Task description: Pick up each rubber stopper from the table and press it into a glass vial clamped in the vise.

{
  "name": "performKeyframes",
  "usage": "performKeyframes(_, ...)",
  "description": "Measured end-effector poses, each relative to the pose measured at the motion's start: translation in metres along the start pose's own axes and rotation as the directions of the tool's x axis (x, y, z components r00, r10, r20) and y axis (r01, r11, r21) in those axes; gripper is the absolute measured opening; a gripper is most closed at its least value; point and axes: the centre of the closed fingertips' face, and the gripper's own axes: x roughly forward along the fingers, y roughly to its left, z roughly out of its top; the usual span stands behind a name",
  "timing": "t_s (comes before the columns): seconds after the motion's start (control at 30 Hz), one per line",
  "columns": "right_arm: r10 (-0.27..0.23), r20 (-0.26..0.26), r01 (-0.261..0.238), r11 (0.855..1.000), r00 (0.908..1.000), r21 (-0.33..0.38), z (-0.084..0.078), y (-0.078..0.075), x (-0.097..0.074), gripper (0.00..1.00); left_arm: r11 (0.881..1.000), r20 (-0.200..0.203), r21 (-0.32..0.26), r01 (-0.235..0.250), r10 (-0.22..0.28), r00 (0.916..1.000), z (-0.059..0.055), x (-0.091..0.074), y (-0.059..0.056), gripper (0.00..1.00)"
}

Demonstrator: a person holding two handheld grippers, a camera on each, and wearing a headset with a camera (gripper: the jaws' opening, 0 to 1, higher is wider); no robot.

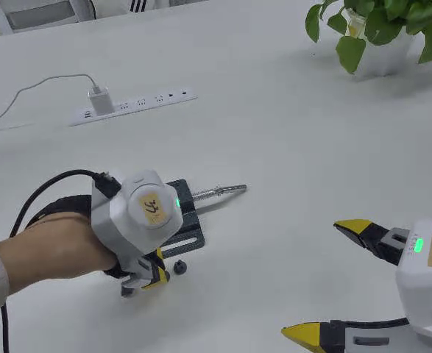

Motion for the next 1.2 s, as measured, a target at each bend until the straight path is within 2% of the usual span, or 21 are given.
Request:
performKeyframes(0.1,-0.004,0.004,0.004,1.0,1.0,-0.001,0.001,0.0,0.0,0.84,0.999,0.031,-0.042,-0.013,0.014,0.9994,-0.001,-0.001,0.001,0.05)
performKeyframes(0.2,0.001,0.003,-0.001,1.0,1.0,0.001,0.001,0.001,0.0,0.83,0.994,0.083,-0.105,-0.006,0.015,0.9965,0.0,-0.003,-0.002,0.05)
performKeyframes(0.27,0.004,0.008,-0.004,1.0,1.0,-0.002,0.003,0.002,0.0,0.83,0.991,0.117,-0.136,-0.018,0.034,0.9925,0.0,-0.01,-0.001,0.05)
performKeyframes(0.37,0.008,0.006,-0.008,1.0,0.9999,0.002,0.003,0.002,0.0,0.82,0.979,0.184,-0.203,-0.033,0.072,0.9803,0.002,-0.022,0.004,0.05)
performKeyframes(0.43,0.008,0.008,-0.008,1.0,0.9999,0.0,0.004,0.002,0.0,0.82,0.963,0.24,-0.27,-0.02,0.087,0.967,0.005,-0.033,0.007,0.05)
performKeyframes(0.47,0.009,0.009,-0.009,1.0,0.9999,0.001,0.004,0.002,0.0,0.82,0.951,0.271,-0.31,-0.005,0.093,0.958,0.007,-0.04,0.008,0.05)
performKeyframes(0.53,0.013,0.011,-0.013,1.0,0.9999,-0.003,0.005,0.003,0.0,0.82,0.936,0.306,-0.353,0.014,0.101,0.9467,0.007,-0.047,0.009,0.05)
performKeyframes(0.6,0.018,0.014,-0.018,1.0,0.9997,-0.009,0.007,0.004,0.001,0.82,0.914,0.343,-0.403,0.042,0.108,0.933,0.005,-0.054,0.01,0.05)
performKeyframes(0.7,0.028,0.021,-0.028,0.999,0.9994,-0.017,0.012,0.005,0.004,0.82,0.874,0.398,-0.476,0.1,0.113,0.9106,0.004,-0.063,0.01,0.05)
performKeyframes(0.73,0.034,0.023,-0.033,0.999,0.9992,-0.023,0.015,0.006,0.006,0.82,0.855,0.42,-0.504,0.123,0.118,0.8997,0.004,-0.067,0.009,0.05)
performKeyframes(0.77,0.037,0.026,-0.036,0.999,0.999,-0.029,0.017,0.006,0.006,0.82,0.844,0.434,-0.518,0.14,0.118,0.8931,0.003,-0.068,0.008,0.05)
performKeyframes(0.8,0.044,0.028,-0.043,0.998,0.9986,-0.037,0.019,0.007,0.007,0.82,0.824,0.456,-0.54,0.17,0.118,0.8819,0.004,-0.071,0.007,0.05)
performKeyframes(0.87,0.048,0.031,-0.047,0.998,0.9984,-0.047,0.021,0.007,0.008,0.82,0.803,0.483,-0.562,0.198,0.125,0.8667,0.003,-0.074,0.006,0.05)
performKeyframes(0.9,0.055,0.034,-0.054,0.997,0.9979,-0.054,0.023,0.007,0.009,0.82,0.782,0.504,-0.582,0.226,0.129,0.854,0.003,-0.077,0.006,0.05)
performKeyframes(0.93,0.058,0.033,-0.056,0.997,0.9978,-0.056,0.023,0.006,0.01,0.82,0.766,0.522,-0.593,0.25,0.129,0.8432,0.004,-0.079,0.005,0.05)
performKeyframes(0.97,0.062,0.034,-0.06,0.996,0.9975,-0.062,0.025,0.006,0.01,0.82,0.736,0.549,-0.613,0.288,0.134,0.8253,0.006,-0.082,0.004,0.05)
performKeyframes(1.03,0.069,0.039,-0.066,0.996,0.9969,-0.067,0.028,0.006,0.011,0.81,0.701,0.589,-0.629,0.336,0.147,0.7945,0.009,-0.088,0.005,0.05)
performKeyframes(1.07,0.071,0.044,-0.068,0.995,0.9965,-0.072,0.03,0.006,0.011,0.81,0.676,0.616,-0.636,0.373,0.153,0.7731,0.01,-0.092,0.005,0.05)
performKeyframes(1.1,0.077,0.046,-0.074,0.994,0.9959,-0.075,0.032,0.006,0.012,0.81,0.663,0.635,-0.635,0.396,0.157,0.7566,0.011,-0.094,0.005,0.05)
performKeyframes(1.13,0.082,0.05,-0.079,0.994,0.9953,-0.072,0.035,0.006,0.013,0.8,0.632,0.66,-0.64,0.437,0.16,0.7343,0.013,-0.098,0.004,0.05)
performKeyframes(1.2,0.096,0.056,-0.092,0.993,0.9938,-0.071,0.039,0.008,0.014,0.8,0.597,0.69,-0.642,0.481,0.176,0.7022,0.014,-0.103,0.005,0.05)
